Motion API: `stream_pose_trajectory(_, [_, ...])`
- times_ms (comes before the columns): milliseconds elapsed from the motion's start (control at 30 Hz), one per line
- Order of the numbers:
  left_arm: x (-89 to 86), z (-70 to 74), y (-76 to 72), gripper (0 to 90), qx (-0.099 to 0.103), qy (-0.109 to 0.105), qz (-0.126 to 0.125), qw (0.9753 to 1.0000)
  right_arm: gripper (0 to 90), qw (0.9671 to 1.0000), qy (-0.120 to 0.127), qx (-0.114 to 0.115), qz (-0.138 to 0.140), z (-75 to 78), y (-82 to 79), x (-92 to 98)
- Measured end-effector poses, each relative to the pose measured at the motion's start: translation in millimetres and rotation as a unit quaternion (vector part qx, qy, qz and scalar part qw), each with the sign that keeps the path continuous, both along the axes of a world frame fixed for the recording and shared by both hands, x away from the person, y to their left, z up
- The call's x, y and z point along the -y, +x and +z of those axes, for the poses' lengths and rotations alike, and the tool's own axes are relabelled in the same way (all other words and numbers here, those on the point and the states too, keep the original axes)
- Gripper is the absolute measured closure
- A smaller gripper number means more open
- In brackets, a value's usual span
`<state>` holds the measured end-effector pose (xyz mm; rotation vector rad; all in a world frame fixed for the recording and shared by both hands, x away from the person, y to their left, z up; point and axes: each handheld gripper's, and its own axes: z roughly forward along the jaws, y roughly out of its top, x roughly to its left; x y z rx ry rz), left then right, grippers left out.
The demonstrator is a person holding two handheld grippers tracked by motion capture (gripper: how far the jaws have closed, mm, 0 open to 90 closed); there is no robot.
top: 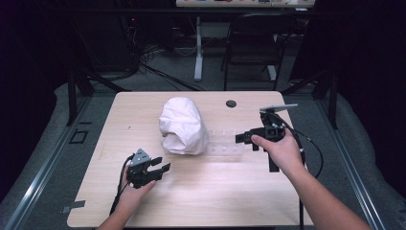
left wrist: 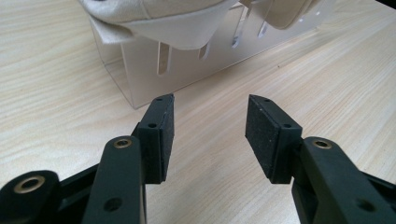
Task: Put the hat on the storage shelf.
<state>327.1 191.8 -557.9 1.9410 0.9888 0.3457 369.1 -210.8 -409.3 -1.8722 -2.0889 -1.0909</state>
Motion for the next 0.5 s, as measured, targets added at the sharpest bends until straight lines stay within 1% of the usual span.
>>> stream_pose_trajectory(33, [-0.2,-0.2,0.1,52.0,0.0,0.0,0.0,1.0,52.8,0.9999,-0.006,0.006,0.006,-6.4,-2.9,1.7])
stream_pose_trajectory(100, [-0.2,-0.3,0.1,51.7,0.0,-0.002,0.0,1.0,52.4,0.9997,-0.018,0.012,0.007,-20.3,-7.7,3.3])
stream_pose_trajectory(133, [-0.2,-0.3,0.1,51.6,0.0,-0.002,0.0,1.0,52.4,0.9997,-0.018,0.012,0.007,-20.3,-7.7,3.3])
stream_pose_trajectory(167, [1.5,-0.9,-0.7,51.1,0.001,-0.005,0.001,1.0,51.8,0.999,-0.037,0.022,0.012,-35.7,-13.2,4.3])
stream_pose_trajectory(200, [2.1,-1.1,-0.8,50.9,0.003,-0.001,-0.005,1.0,51.8,0.9986,-0.042,0.027,0.016,-40.5,-15.1,4.8])
stream_pose_trajectory(267, [4.4,-1.7,-2.0,50.2,0.003,0.006,-0.01,0.9999,51.3,0.9982,-0.043,0.037,0.021,-52.6,-21.2,4.8])
stream_pose_trajectory(300, [6.4,-2.3,-3.0,50.2,0.007,0.011,-0.008,0.9999,51.0,0.9979,-0.044,0.041,0.023,-56.8,-23.6,4.7])
stream_pose_trajectory(333, [7.3,-2.4,-3.5,50.2,0.007,0.013,-0.009,0.9999,50.9,0.9974,-0.047,0.047,0.027,-63.1,-27.8,4.6])
stream_pose_trajectory(367, [7.3,-2.4,-3.5,50.2,0.007,0.013,-0.009,0.9999,50.9,0.9974,-0.047,0.047,0.027,-63.1,-27.8,4.6])
stream_pose_trajectory(400, [9.1,-2.1,-4.4,50.2,0.011,0.018,-0.011,0.9997,50.6,0.9971,-0.049,0.051,0.027,-66.5,-30.6,4.5])
stream_pose_trajectory(433, [10.1,-2.1,-5.0,50.1,0.014,0.017,-0.011,0.9997,50.2,0.9955,-0.061,0.067,0.028,-73.7,-37.6,4.5])
stream_pose_trajectory(467, [11.5,-1.2,-6.2,48.9,0.019,0.014,-0.015,0.9996,48.8,0.9932,-0.069,0.09,0.028,-82.1,-44.8,4.9])
stream_pose_trajectory(500, [12.7,-0.9,-7.0,48.5,0.019,0.01,-0.018,0.9996,48.7,0.9923,-0.072,0.096,0.032,-85.3,-48.0,5.2])
